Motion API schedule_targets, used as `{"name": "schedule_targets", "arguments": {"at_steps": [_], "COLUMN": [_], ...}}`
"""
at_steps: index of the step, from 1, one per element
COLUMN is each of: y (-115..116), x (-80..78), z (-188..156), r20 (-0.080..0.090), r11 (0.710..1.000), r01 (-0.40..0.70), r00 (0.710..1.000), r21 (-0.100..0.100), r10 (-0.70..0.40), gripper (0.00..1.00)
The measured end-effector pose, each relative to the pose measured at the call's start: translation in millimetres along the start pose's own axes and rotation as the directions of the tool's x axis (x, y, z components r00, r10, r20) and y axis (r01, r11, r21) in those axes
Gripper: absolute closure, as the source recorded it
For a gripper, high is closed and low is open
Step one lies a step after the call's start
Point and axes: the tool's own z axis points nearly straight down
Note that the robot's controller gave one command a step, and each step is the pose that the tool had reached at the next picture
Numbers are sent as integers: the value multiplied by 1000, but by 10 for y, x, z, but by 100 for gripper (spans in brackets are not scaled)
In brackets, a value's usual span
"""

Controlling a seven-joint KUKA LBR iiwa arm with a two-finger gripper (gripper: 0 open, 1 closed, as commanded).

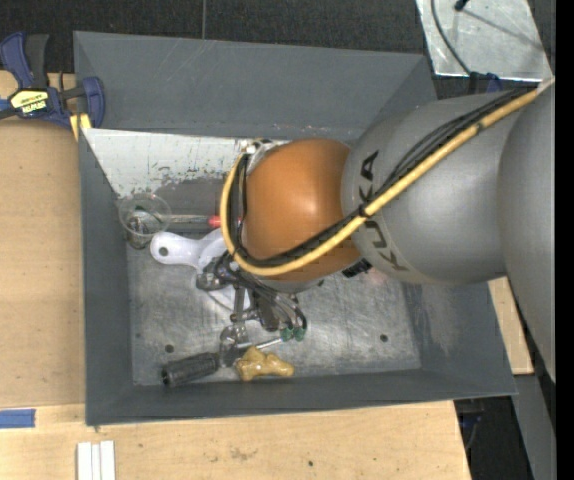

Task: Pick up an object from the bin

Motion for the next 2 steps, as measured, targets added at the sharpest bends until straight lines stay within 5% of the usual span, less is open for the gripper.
{"name": "schedule_targets", "arguments": {"at_steps": [1,2], "y": [53,25], "x": [2,-37], "z": [859,842], "r20": [1,12], "r11": [969,943], "r01": [246,334], "r00": [969,943], "r21": [0,-1], "r10": [-246,-334], "gripper": [0,0]}}
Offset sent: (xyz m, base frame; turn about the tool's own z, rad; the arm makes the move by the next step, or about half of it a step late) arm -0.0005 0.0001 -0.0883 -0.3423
